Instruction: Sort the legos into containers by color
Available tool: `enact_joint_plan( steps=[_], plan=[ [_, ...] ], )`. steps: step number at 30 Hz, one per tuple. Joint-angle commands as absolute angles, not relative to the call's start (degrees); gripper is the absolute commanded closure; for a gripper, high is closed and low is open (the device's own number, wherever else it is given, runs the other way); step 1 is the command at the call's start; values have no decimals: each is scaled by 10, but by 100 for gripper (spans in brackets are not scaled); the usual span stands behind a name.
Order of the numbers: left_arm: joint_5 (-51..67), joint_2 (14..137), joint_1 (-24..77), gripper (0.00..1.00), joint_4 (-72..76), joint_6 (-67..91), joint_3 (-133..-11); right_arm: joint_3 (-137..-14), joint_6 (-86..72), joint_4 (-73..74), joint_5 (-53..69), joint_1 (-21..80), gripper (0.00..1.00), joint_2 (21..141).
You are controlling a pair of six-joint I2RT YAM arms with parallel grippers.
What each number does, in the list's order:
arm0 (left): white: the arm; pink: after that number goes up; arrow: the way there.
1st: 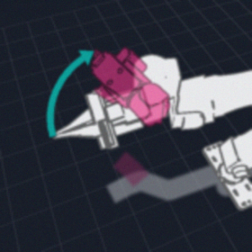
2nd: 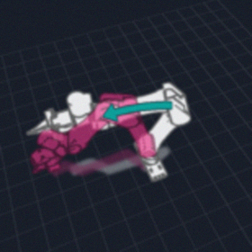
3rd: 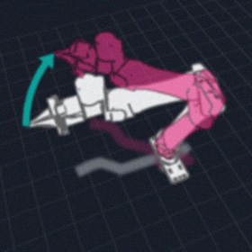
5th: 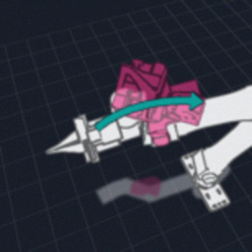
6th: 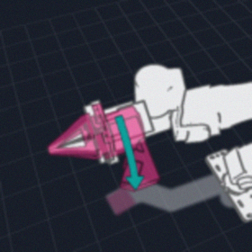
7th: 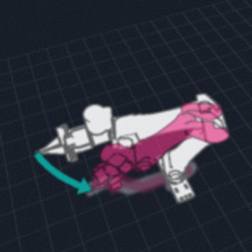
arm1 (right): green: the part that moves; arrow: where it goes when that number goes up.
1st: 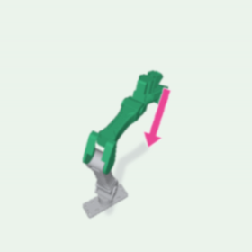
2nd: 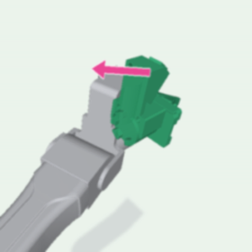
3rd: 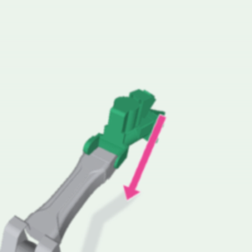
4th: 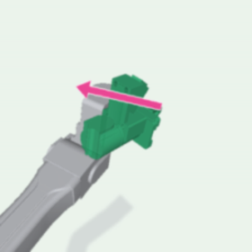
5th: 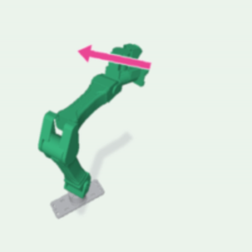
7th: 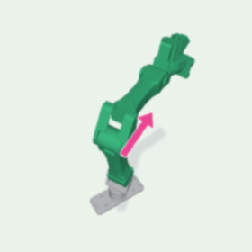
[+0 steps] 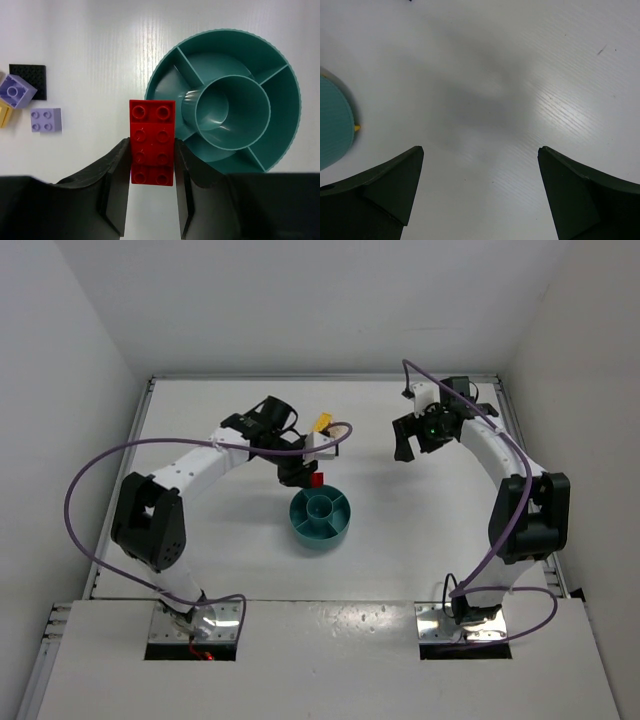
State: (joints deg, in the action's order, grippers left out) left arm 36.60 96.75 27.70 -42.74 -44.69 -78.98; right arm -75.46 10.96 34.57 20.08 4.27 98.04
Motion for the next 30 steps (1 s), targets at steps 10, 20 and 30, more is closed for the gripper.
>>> enact_joint_plan(
  steps=[10, 20, 30],
  plan=[
    [380, 1005, 308, 74, -416, -512, -822, -758, 127, 336, 200, 48, 4, 954],
    [392, 1010, 318, 54, -427, -548, -827, -758, 127, 336, 200, 48, 4, 959],
    [374, 955, 303, 42, -389, -530, -834, -764, 127, 336, 206, 48, 4, 969]
  ],
)
